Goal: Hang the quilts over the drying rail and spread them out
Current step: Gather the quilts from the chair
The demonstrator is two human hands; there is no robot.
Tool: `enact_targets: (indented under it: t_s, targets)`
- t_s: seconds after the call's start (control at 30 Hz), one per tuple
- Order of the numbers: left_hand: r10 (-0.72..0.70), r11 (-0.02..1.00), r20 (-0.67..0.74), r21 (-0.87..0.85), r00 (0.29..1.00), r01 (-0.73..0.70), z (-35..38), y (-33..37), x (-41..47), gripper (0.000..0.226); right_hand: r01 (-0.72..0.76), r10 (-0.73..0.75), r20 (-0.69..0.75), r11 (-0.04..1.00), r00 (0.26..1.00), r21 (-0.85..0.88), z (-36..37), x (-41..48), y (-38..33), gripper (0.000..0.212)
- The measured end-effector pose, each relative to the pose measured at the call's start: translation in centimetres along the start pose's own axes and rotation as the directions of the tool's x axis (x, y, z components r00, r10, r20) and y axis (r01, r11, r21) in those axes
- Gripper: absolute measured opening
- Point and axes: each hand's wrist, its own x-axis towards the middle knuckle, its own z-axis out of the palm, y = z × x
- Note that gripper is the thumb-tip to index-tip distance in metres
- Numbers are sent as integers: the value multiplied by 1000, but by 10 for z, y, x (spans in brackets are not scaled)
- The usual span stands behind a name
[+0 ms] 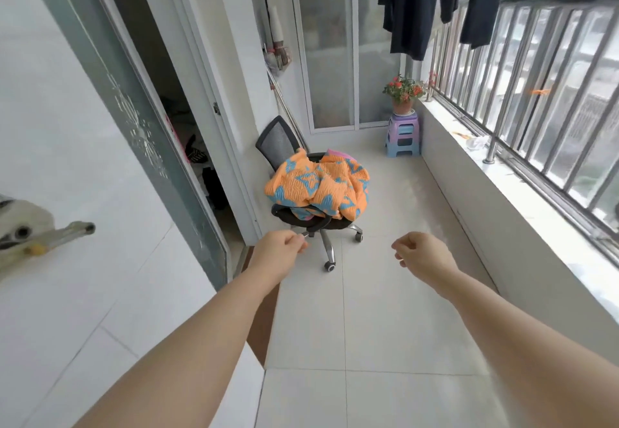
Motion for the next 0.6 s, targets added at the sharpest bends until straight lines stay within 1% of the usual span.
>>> enact_targets:
  t_s: [0.1, 0.27, 0.47, 0.6]
  targets:
    - [-44, 999, -14, 6, 999, 44, 13, 11, 36, 30, 7, -7, 19, 1000, 1000, -5, -6, 54, -2, 14]
    - [-98, 994, 7, 44, 995, 97, 26, 12, 92, 28, -7, 8, 55, 1000, 998, -15, 2, 119, -4, 17]
    - [-104, 994, -20, 28, 994, 105, 22, 8, 179, 28, -6, 8, 75, 1000, 997, -19, 19, 201, -24, 15]
    - [-83, 995, -27, 50, 996, 84, 12, -7, 265, 26, 11, -9, 59, 999, 998, -40, 36, 272, -50, 17]
